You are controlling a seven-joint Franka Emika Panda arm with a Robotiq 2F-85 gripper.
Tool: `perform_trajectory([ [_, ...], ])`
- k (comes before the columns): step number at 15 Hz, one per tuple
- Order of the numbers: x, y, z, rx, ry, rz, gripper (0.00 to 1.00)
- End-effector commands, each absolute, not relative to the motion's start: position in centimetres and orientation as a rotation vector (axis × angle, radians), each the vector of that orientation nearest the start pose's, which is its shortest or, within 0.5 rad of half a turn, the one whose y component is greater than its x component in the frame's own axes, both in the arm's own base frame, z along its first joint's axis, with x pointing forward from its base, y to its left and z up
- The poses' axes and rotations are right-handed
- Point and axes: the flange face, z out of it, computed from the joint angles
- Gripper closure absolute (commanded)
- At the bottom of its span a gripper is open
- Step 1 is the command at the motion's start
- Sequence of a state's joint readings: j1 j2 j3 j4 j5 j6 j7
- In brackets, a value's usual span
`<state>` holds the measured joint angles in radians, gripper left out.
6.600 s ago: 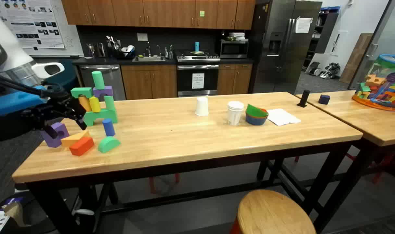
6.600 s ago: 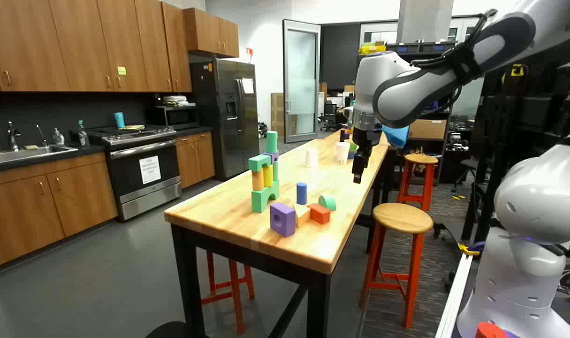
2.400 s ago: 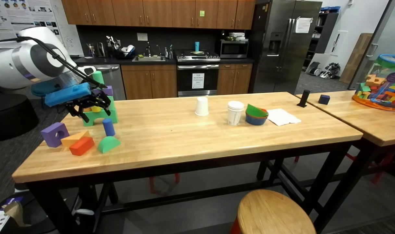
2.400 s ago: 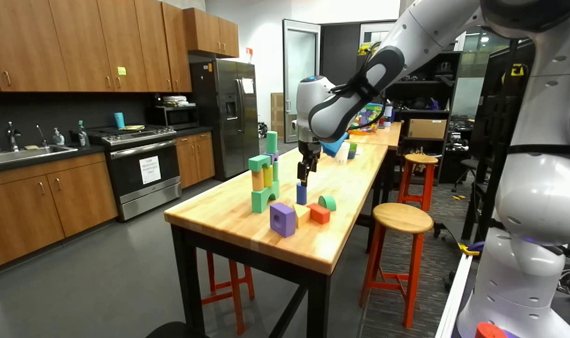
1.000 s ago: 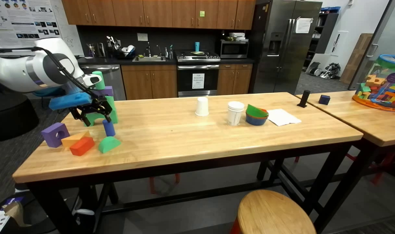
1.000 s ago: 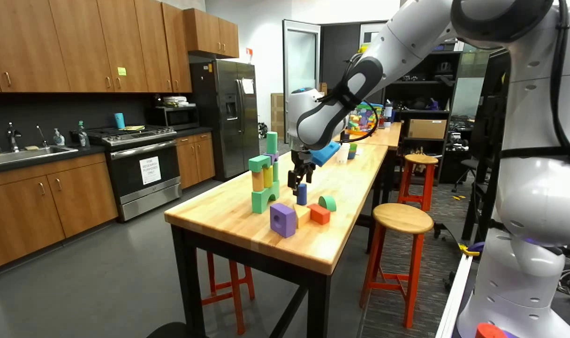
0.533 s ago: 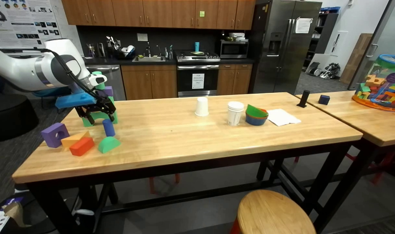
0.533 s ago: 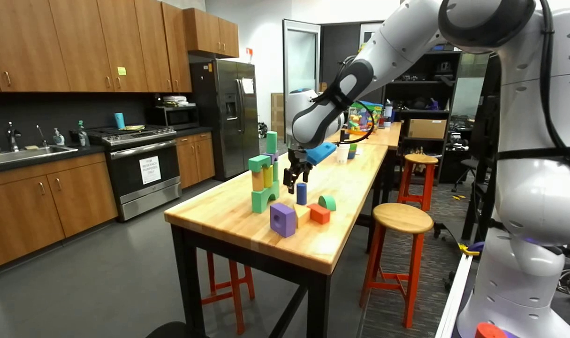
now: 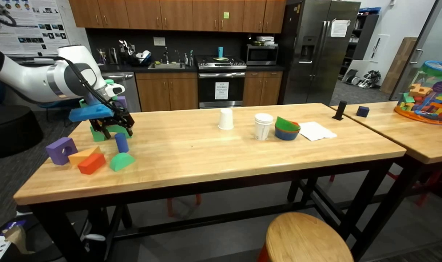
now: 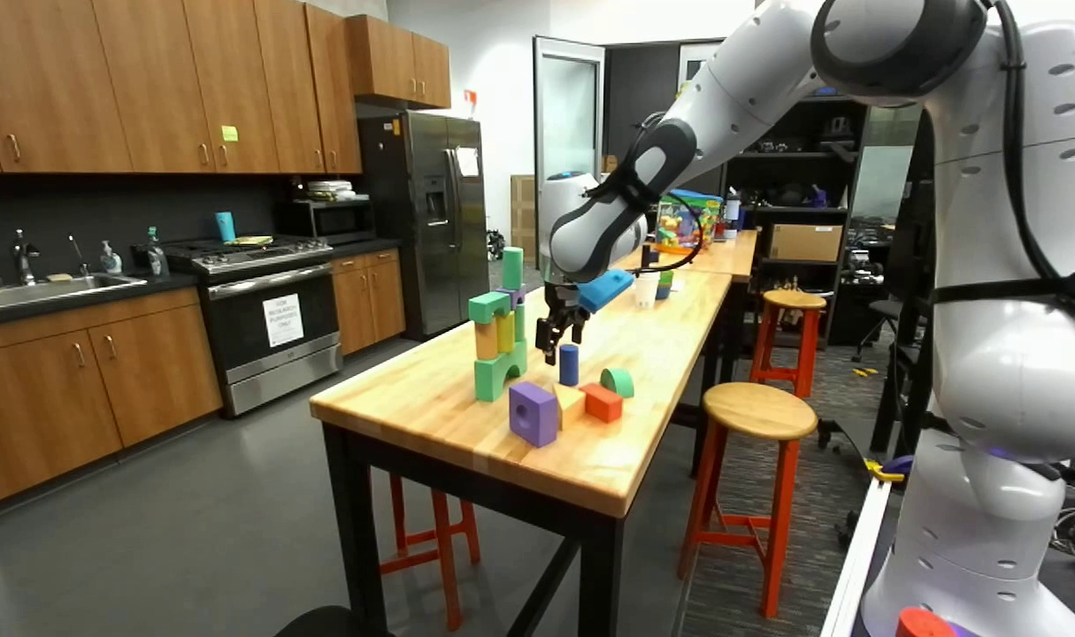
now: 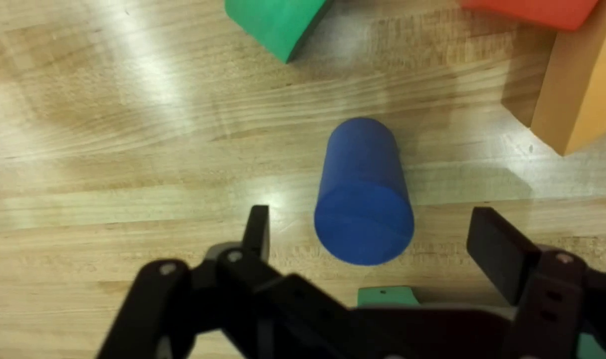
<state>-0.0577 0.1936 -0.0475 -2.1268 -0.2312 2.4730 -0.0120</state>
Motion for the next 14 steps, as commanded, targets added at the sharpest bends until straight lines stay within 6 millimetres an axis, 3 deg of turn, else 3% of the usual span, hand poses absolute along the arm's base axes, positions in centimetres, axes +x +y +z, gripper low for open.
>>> perform_trajectory([
  [1,58.53,-7.08,33.24,-3.292,-0.119,-0.24,0.0],
  [3,58.57,-7.25,33.14,-3.294,-0.122,-0.239,0.0],
  [4,58.55,-7.27,33.19,-3.297,-0.123,-0.242,0.25],
  [5,58.55,-7.26,33.22,-3.298,-0.125,-0.242,0.26],
  [12,58.52,-7.45,33.46,-3.301,-0.118,-0.243,0.79],
  [14,58.44,-7.43,33.52,-3.302,-0.111,-0.236,0.86],
])
